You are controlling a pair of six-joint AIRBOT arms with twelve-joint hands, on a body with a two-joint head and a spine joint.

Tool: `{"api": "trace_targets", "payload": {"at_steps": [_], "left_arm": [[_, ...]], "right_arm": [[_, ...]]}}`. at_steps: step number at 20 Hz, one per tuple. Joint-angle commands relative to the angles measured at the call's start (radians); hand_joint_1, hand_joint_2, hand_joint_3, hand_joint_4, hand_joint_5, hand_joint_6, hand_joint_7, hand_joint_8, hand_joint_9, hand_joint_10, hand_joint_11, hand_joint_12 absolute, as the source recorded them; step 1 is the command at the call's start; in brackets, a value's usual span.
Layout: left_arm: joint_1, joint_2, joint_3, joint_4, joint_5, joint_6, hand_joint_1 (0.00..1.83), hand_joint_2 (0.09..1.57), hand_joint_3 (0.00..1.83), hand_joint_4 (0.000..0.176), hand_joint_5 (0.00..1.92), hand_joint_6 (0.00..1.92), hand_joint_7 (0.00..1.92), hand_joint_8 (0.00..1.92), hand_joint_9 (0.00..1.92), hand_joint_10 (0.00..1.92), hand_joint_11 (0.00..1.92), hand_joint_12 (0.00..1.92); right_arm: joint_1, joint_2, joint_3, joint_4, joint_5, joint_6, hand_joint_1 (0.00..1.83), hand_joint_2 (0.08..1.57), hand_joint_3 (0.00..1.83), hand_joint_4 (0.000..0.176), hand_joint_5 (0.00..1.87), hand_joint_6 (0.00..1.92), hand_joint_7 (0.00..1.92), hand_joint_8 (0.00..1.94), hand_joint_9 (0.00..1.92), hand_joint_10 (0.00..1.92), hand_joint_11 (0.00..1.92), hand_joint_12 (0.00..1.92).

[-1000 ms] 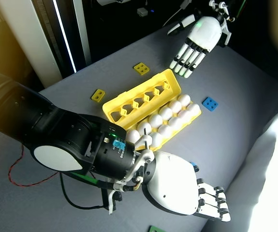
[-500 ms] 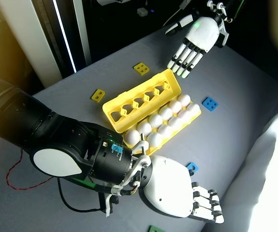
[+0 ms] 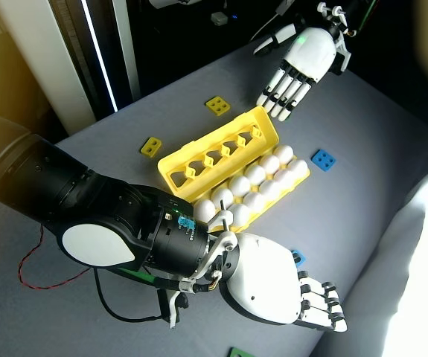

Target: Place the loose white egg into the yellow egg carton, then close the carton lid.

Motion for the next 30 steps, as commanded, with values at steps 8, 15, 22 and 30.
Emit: {"api": "trace_targets", "payload": {"at_steps": [8,15,22,30], "left_arm": [[-0.001,0.013,0.007,-0.058,-0.053,0.005,0.00,1.10,0.00,0.000,0.29,0.00,0.31,0.00,0.24,0.00,0.00,0.31],[-0.003,0.012,0.009,-0.058,-0.053,0.005,0.00,1.10,0.00,0.000,0.29,0.00,0.30,0.00,0.23,0.00,0.00,0.26],[-0.008,0.012,0.007,-0.057,-0.053,0.005,0.00,1.10,0.00,0.000,0.30,0.00,0.32,0.00,0.24,0.01,0.00,0.28],[-0.013,0.012,0.007,-0.056,-0.053,0.004,0.00,1.11,0.00,0.000,0.29,0.00,0.31,0.00,0.24,0.00,0.00,0.29]], "right_arm": [[-0.013,0.007,0.006,0.008,0.094,0.004,0.84,0.82,0.00,0.118,0.99,0.01,0.06,0.01,0.00,0.00,0.00,0.00],[-0.028,0.000,0.006,0.008,0.096,0.004,0.86,0.82,0.00,0.115,0.99,0.01,0.06,0.00,0.00,0.00,0.00,0.00],[-0.037,-0.002,0.005,0.008,0.100,0.004,0.87,0.82,0.00,0.091,1.03,0.01,0.08,0.01,0.01,0.00,0.00,0.00],[-0.036,-0.013,-0.012,0.008,0.102,0.006,0.89,0.82,0.00,0.107,1.05,0.01,0.10,0.01,0.02,0.00,0.00,0.00]]}}
